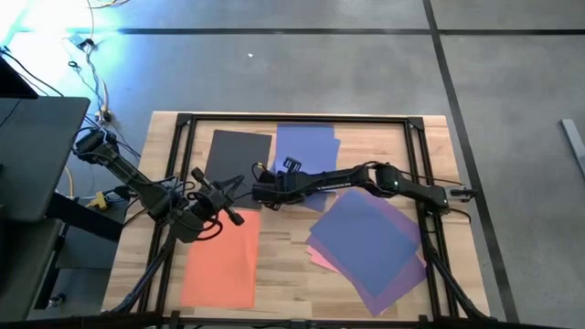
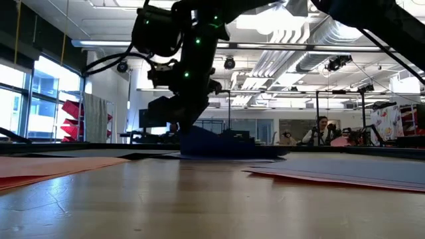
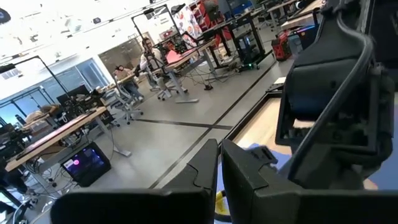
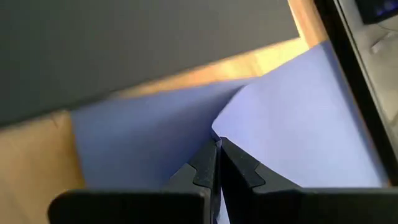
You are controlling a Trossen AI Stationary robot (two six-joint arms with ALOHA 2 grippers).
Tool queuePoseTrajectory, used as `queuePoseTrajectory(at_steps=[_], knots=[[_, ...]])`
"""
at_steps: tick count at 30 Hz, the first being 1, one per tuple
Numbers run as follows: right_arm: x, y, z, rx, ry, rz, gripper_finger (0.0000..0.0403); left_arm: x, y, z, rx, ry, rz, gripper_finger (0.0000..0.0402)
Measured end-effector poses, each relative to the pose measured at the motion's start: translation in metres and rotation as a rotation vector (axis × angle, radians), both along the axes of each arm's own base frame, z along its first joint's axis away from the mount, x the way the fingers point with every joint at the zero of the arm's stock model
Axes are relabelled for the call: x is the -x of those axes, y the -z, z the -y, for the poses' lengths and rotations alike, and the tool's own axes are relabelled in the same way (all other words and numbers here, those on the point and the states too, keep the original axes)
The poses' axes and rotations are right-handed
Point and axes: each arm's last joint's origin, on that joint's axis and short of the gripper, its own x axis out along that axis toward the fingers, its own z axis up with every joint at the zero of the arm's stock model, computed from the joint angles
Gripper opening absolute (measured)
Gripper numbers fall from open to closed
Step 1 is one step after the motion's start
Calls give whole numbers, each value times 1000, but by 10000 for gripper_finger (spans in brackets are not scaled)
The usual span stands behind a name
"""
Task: Organize paper
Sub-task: Stack the bottom blue paper on top of the top blue paper
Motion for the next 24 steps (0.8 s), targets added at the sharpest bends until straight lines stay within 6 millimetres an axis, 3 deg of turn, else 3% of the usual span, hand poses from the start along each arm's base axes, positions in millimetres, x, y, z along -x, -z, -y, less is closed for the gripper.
queuePoseTrajectory(at_steps=[10, 18, 24], knots=[[-9, 9, 11, -139, 18, 82, 13, 0, 0, 0, 2, 12, -4, 0], [-9, 10, 10, -159, -38, 56, 122, 0, 1, 1, 3, 25, -11, 0], [-7, 6, -6, -182, -191, -23, 185, 0, 2, 0, -2, 24, -20, 0]])
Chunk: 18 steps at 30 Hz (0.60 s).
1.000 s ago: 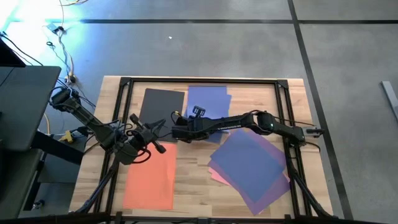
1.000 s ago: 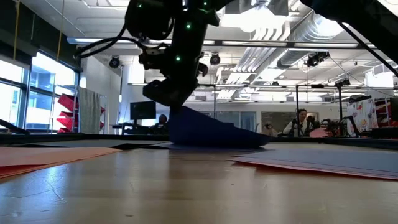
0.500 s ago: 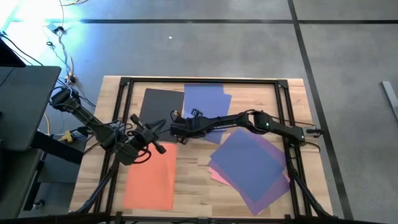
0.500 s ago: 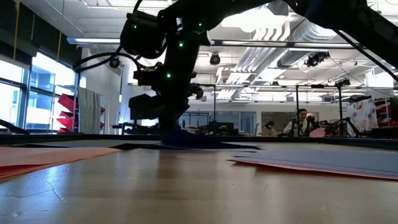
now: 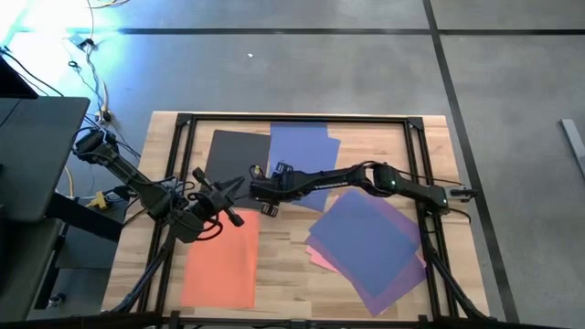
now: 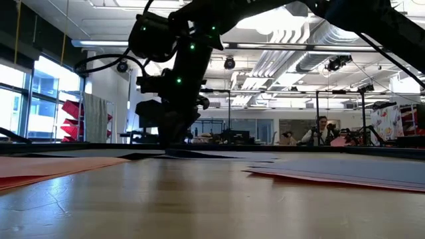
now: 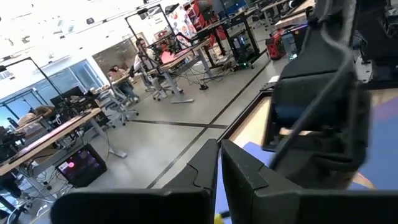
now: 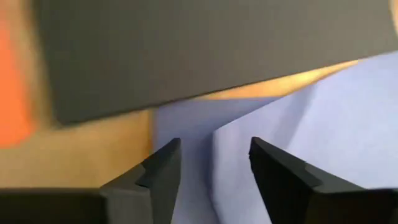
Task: Organize paper
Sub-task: Stack the bottom blue paper on top of the top blue paper
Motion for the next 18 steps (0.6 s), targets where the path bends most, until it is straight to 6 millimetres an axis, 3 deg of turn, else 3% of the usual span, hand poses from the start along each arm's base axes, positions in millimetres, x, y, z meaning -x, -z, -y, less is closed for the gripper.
queuePoseTrajectory(at_steps=[7, 11, 15, 18], knots=[[30, -42, -20, 203, -82, -180, 173, -1, 2, 2, 50, 85, -6, 0], [55, -62, -29, 202, -114, -246, 155, -2, 7, 1, 113, 148, -18, 0], [93, -53, -41, 114, -155, -238, 144, -9, 23, -9, 224, 240, -112, 0], [132, -46, -49, 48, -115, -86, 140, -20, 49, -22, 293, 257, -174, 0]])
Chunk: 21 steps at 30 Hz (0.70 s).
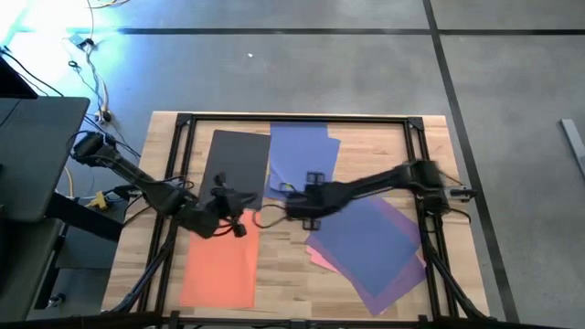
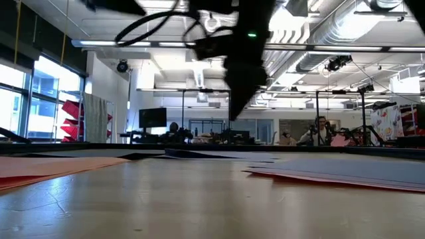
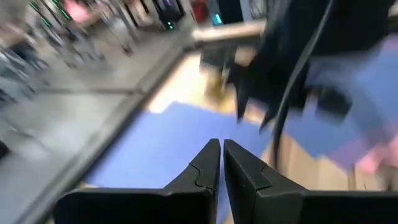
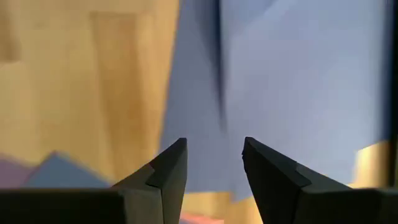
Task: Organize paper
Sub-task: Stack the bottom blue paper on top of the top blue paper
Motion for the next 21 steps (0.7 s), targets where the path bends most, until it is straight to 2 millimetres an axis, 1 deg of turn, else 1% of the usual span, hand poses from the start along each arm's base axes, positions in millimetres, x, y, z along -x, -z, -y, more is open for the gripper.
queuePoseTrajectory(at_steps=[3, 6, 8, 11, 13, 15, 18, 21], knots=[[35, 11, -3, -127, 64, 228, 139, -16, 20, -15, 53, 13, 1, 0], [67, 34, -2, -243, 134, 404, 139, -36, 43, -29, 91, 98, -19, 4], [84, 49, 1, -309, 184, 513, 139, -49, 56, -37, 82, 148, -35, 15], [102, 70, 6, -369, 223, 621, 139, -65, 77, -50, 50, 208, -107, 45], [109, 79, 10, -388, 226, 682, 139, -71, 94, -60, 17, 229, -183, 71], [112, 81, 12, -410, 223, 731, 139, -78, 105, -68, 0, 244, -242, 100], [114, 84, 15, -424, 216, 714, 139, -85, 123, -79, -30, 254, -359, 139], [110, 81, 15, -426, 170, 709, 139, -94, 132, -89, -99, 209, -473, 168]])
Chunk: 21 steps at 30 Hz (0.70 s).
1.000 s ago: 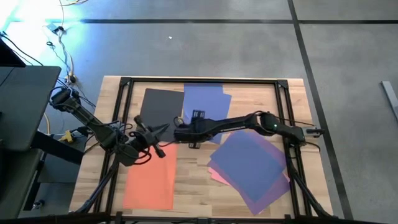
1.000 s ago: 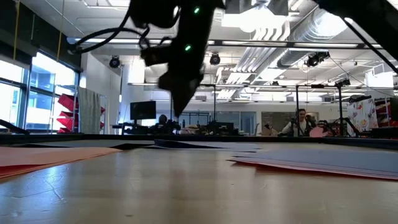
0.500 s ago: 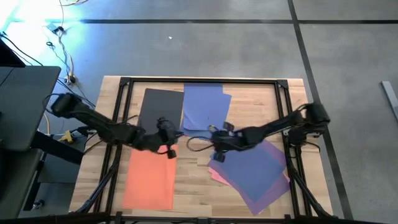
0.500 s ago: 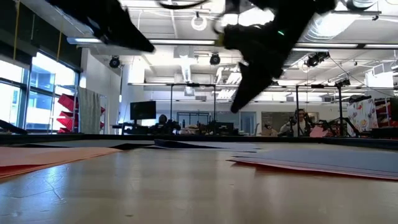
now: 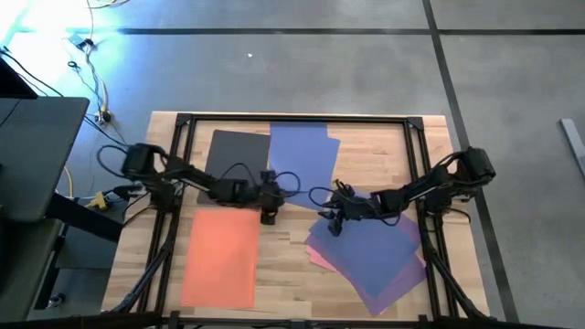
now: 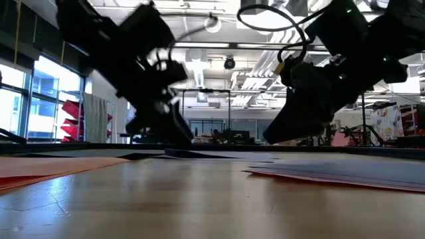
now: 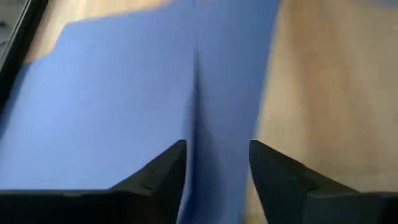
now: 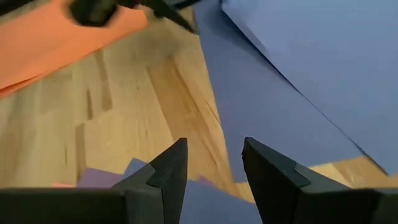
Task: Organize paper
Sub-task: Stack the bottom blue paper on top of the top blue paper
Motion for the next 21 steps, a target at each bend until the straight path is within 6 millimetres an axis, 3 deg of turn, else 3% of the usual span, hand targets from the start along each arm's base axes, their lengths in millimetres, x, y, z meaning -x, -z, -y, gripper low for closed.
queuePoseTrajectory(at_steps=[7, 11, 17, 21], knots=[[-4, -4, -1, 32, -51, 4, 139, -10, 3, -20, -109, -83, -189, 163], [-4, -4, -1, 33, -51, 2, 139, -13, 3, -25, -96, -98, -213, 119], [-5, -5, -2, 28, -50, 15, 139, -10, 5, -34, -116, -202, -225, 15], [-6, -6, -2, 27, -52, 30, 139, -8, 4, -34, -194, -251, -233, 4]])
